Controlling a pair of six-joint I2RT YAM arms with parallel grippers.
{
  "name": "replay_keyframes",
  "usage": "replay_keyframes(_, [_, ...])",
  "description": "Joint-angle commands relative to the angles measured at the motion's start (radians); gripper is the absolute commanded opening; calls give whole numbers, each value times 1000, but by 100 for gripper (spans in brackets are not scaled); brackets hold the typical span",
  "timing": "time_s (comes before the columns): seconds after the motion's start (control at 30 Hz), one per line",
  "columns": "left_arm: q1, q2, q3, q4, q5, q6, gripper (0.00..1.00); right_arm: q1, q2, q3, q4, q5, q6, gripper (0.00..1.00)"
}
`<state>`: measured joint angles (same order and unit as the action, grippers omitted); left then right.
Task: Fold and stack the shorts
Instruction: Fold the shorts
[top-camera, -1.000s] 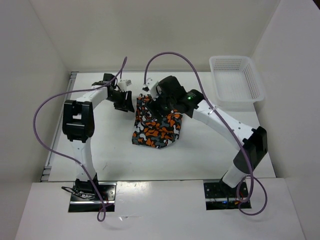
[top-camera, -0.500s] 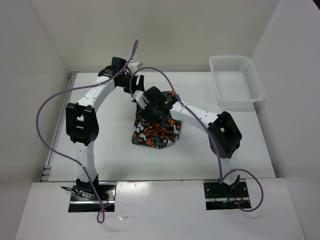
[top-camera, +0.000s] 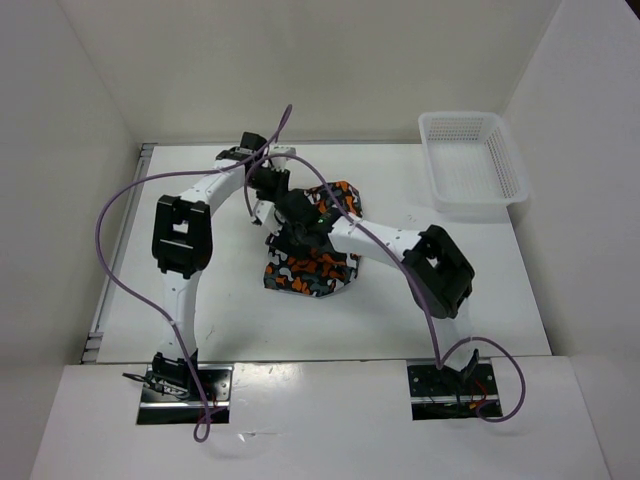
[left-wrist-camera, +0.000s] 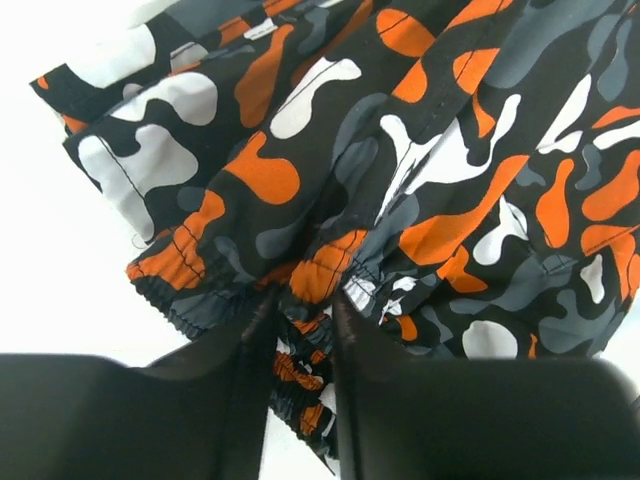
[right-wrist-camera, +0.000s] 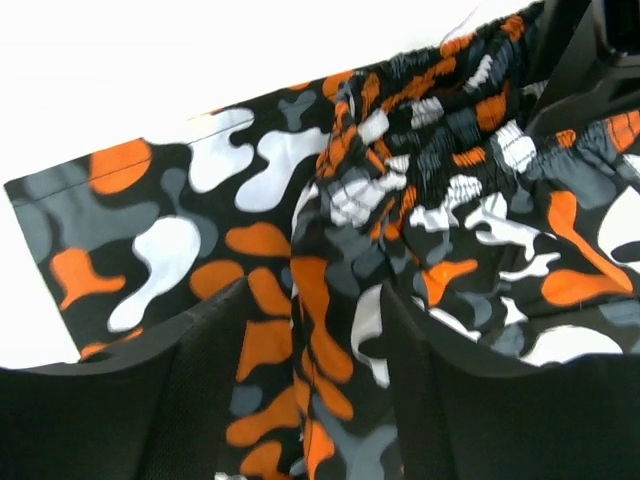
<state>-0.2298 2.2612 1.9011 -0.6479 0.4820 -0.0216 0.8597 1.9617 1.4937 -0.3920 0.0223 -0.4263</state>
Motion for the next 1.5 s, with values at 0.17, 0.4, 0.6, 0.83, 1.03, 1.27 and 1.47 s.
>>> replay_keyframes(0.17, [-2, -17, 18, 24, 1, 22, 18, 1, 108, 50, 90, 28, 3, 47])
replay_keyframes(0.4, [-2, -17, 18, 34, -37, 22, 0, 1, 99, 96, 88, 61, -34, 2])
replay_keyframes(0.6, [-2, -5, 61, 36, -66, 22, 0, 31, -67, 105, -69, -139, -68, 0])
replay_keyframes(0.83, [-2, 4, 76, 36, -57, 22, 0, 53, -93, 79, -142, -272, -139, 1])
replay_keyframes(1.03, [-2, 15, 98, 25, -57, 22, 0, 53, 29, 154, -229, -364, -270, 14])
replay_keyframes(1.27, [-2, 35, 167, 7, -48, 22, 38, 75, 36, 197, -141, -276, -167, 82])
replay_keyframes(1.47, [27, -24, 208, -12, -27, 22, 75, 10, -101, 249, -57, -226, 59, 83])
